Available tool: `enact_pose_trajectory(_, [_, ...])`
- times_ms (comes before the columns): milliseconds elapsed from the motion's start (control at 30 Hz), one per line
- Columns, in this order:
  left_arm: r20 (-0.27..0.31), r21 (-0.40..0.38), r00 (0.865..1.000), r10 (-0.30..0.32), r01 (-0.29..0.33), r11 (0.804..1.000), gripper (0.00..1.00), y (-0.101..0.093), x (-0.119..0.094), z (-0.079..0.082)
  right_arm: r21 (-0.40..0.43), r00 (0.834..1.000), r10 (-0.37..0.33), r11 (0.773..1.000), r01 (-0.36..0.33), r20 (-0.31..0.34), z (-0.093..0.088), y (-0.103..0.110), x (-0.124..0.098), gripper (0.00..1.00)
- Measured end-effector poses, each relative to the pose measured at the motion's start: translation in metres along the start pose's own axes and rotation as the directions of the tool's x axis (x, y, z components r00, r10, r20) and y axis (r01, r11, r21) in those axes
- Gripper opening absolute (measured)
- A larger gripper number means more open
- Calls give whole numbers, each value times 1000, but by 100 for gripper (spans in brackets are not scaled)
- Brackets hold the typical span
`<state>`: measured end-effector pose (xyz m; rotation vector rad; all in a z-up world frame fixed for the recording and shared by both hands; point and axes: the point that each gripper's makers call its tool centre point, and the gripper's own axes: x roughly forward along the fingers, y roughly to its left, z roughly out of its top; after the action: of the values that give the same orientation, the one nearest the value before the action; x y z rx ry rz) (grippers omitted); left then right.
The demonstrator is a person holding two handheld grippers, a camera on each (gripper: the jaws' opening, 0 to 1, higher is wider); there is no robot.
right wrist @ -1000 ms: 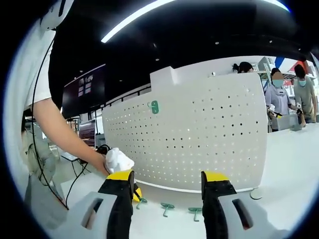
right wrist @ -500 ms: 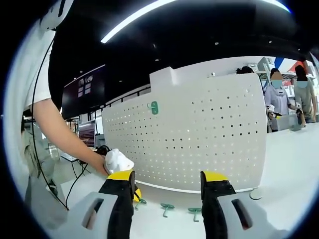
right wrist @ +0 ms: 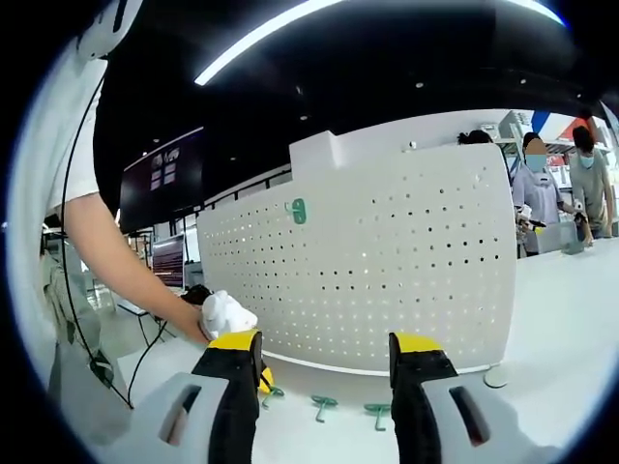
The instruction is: Insert the hook assembly into the mounting plate slot until the hook locks in place.
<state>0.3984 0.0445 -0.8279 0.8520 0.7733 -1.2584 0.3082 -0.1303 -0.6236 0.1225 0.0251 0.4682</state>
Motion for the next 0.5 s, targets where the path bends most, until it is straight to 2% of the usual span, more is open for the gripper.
enact_pose_trajectory(167, [42, -36, 999, 7, -6, 999, 1, 3, -4, 8, 1, 1000, 2, 1000, -2, -1, 0, 0, 0, 51])
enact_pose_trajectory(500, [88, -41, 996, 14, -10, 999, 1, 1, -10, 18, 18, 1000, -5, 1000, 5, 1, 0, -3, -1, 51])
